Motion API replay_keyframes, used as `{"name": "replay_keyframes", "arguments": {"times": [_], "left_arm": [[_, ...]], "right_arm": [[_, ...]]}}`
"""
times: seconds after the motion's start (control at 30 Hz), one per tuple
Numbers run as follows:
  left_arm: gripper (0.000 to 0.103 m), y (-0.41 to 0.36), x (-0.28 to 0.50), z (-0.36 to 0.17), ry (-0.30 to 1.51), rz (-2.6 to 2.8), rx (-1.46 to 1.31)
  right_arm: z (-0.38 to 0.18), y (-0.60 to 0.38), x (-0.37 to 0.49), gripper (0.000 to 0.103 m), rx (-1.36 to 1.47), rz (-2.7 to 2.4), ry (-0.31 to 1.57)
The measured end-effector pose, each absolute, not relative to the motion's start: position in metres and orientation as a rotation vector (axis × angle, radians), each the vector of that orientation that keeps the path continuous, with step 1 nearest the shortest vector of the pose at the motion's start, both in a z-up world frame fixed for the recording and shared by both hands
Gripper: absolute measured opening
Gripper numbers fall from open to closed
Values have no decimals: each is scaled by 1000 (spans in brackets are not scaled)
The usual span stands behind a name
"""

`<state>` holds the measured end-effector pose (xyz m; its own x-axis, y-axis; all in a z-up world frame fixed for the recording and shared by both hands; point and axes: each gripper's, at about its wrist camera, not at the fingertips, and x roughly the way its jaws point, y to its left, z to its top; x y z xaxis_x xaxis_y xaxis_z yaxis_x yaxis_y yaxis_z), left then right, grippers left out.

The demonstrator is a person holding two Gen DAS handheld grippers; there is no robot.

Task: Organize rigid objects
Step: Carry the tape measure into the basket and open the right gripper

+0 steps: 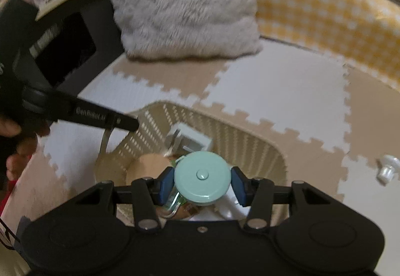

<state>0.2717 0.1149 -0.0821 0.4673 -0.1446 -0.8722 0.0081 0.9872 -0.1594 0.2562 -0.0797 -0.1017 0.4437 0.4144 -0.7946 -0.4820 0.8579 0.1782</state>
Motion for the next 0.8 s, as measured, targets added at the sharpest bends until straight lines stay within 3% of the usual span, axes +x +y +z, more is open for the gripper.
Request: {"name": "replay_keyframes", "arguments": {"times": [0.5,0.67,0.8], "left_arm": [[8,116,272,-82,1082,-96,-146],[8,116,272,-82,1082,-95,-146],[8,116,272,-82,1082,-95,-146]], "right_arm": [[-129,-68,274,50,-85,482,1040],[-130,-65,272,60,-80,503,1046],[-129,-63,271,61,-86,505,1051]]}}
